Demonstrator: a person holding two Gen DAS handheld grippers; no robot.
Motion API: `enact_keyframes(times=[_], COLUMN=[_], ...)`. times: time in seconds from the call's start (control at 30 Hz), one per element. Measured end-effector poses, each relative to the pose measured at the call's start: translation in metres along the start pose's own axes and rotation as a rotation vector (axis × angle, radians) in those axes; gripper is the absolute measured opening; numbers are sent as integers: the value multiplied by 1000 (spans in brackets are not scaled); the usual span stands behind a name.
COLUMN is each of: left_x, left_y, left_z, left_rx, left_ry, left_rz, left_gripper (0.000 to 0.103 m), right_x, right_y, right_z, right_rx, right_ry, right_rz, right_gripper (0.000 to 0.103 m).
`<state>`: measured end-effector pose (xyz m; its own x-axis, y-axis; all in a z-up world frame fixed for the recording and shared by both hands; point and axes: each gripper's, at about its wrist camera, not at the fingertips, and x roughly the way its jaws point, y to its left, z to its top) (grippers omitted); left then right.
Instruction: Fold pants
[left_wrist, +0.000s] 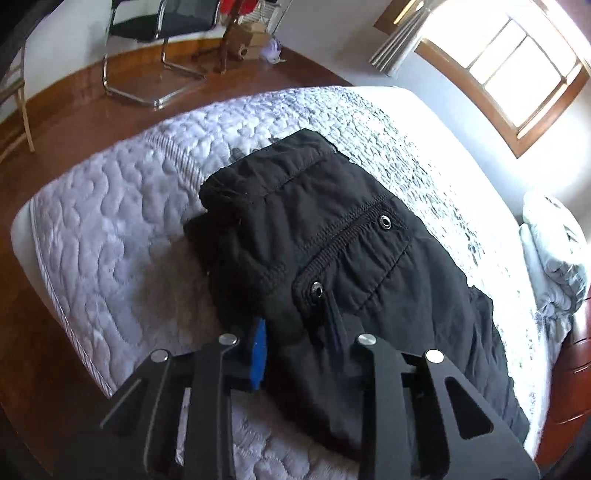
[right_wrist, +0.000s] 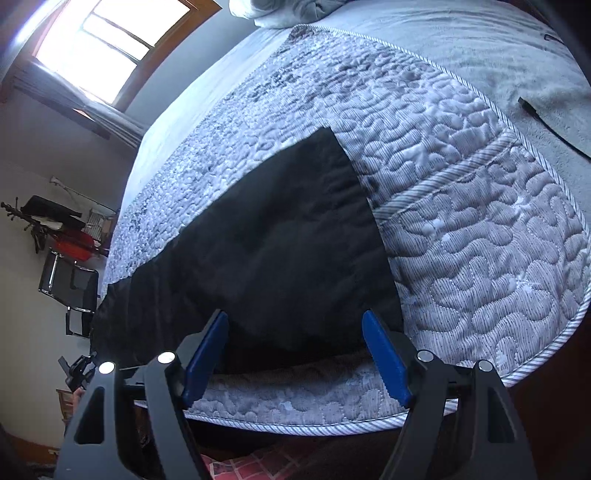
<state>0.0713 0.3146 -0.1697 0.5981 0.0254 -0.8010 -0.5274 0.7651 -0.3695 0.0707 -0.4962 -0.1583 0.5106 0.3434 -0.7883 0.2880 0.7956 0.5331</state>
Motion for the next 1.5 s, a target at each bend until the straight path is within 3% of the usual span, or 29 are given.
enact_keyframes(times=[0.1, 0.17, 0.47, 0.67, 0.97, 1.1, 1.2, 1.27, 1.4, 1.5], left_x=[-2, -6, -34, -18, 4, 14, 19, 21, 29, 29], left_y=[-8, -6, -11, -15, -25, -32, -40, -49, -64, -81], left_z=[-7, -11, -56, -80, -84, -81, -78, -76, -80, -90], left_rx=[71, 66, 82, 8, -46, -42, -46, -43, -46, -32], left_ry=[9, 16, 41, 120, 169, 183, 170, 163, 159, 162], left_rz=[32, 11, -15, -59, -47, -35, -40, -42, -22, -48], left_gripper=[36, 54, 77, 86, 97, 98, 96, 79, 78, 69], right_x=[-3, -7, 11, 36, 56, 61, 59, 53, 28, 5], right_y=[4, 4, 0, -23, -43, -39, -40, -35, -29, -34], right_z=[-5, -11, -42, -39, -15, -5, 6, 17, 38, 48], right_rx=[10, 26, 78, 258, 359, 339, 325, 297, 254, 246], right_ry=[5, 8, 90, 42, -31, -56, -69, -81, -160, -226], right_rz=[35, 62, 136, 281, 324, 308, 310, 311, 297, 282], right_gripper=[76, 80, 82, 82, 81, 51, 15, 12, 8, 7])
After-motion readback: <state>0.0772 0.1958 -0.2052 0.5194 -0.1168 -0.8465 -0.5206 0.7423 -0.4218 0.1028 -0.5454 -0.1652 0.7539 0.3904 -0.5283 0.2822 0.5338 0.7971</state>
